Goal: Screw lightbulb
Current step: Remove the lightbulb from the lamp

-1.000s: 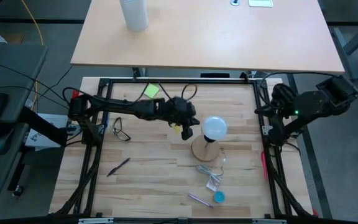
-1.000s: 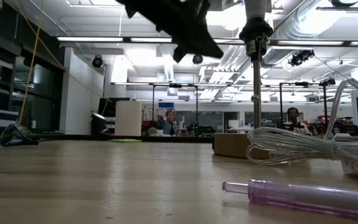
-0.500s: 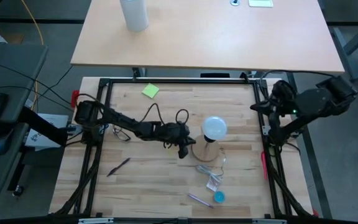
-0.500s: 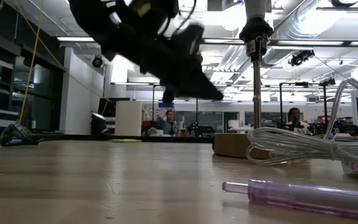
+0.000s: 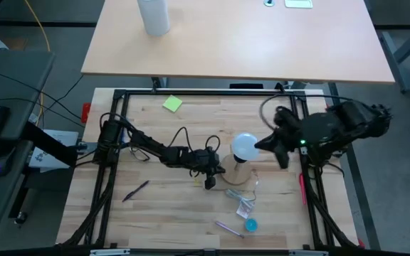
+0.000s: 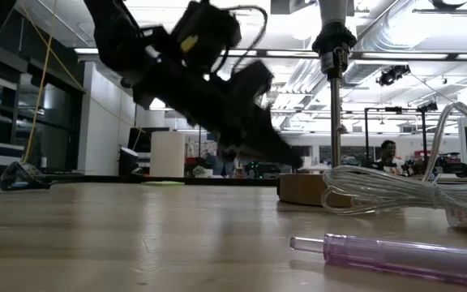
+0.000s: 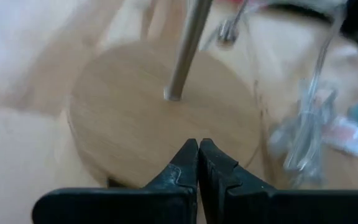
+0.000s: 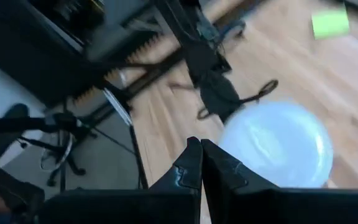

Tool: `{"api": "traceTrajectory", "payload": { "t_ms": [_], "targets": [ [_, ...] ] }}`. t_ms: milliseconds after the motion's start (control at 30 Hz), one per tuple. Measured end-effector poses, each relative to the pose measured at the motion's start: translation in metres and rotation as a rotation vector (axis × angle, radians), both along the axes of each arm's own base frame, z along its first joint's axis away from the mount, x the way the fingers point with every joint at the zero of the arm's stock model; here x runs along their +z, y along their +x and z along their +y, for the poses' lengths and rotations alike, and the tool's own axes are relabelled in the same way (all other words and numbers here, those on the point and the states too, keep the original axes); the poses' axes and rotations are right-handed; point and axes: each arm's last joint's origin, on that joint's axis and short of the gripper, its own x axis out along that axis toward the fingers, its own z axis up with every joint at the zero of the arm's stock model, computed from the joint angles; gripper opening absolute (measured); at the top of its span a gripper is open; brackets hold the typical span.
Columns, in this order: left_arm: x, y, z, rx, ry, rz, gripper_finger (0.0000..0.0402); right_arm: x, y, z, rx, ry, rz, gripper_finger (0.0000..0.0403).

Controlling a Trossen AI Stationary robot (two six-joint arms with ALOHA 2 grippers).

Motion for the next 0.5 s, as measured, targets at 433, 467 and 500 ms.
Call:
{"api": "traceTrajectory", "payload": {
  "t_ms": [433,467,500],
  "targets": [
    [-0.009,0.0,0.003,0.051,0.12,0.009,0.0,-0.009,0.034,-0.01,0.131,-0.147,0.319,0.0],
    [-0.009,0.001,0.003,0.056,0.121,0.005,0.0,-0.011,0.037,-0.01,0.151,-0.164,0.335,0.0],
    [-0.01,0.001,0.003,0.061,0.119,0.004,0.0,-0.012,0.04,-0.009,0.169,-0.182,0.341,0.0]
  ]
}}
